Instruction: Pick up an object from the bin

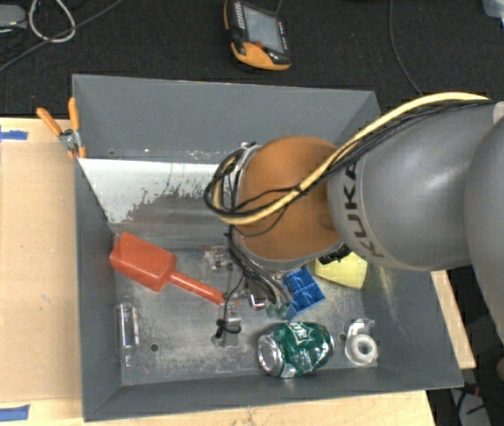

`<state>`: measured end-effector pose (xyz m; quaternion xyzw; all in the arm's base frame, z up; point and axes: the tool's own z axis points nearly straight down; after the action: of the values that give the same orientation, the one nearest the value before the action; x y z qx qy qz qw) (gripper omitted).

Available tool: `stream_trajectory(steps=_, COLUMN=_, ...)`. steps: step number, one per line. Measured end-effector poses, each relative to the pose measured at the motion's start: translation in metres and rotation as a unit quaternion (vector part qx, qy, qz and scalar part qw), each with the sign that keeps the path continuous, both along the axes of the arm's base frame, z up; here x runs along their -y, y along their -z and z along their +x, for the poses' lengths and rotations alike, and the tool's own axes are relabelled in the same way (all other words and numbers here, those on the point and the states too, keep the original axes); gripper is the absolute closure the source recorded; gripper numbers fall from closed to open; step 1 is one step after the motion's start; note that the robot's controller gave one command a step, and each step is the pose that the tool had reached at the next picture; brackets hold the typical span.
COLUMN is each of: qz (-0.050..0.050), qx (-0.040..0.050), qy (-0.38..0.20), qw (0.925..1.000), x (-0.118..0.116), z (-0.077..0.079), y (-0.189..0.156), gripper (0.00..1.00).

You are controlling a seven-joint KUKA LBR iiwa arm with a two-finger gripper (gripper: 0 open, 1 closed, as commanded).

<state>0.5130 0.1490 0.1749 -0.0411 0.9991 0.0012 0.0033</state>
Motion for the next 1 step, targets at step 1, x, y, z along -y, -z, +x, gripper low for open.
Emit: stream_trajectory(steps=1, qz=-0.002, qx=-0.0046, qy=-0.071, qw=0.9974, x=0.0747, z=0.0351, y=0.0446, gripper=0.00)
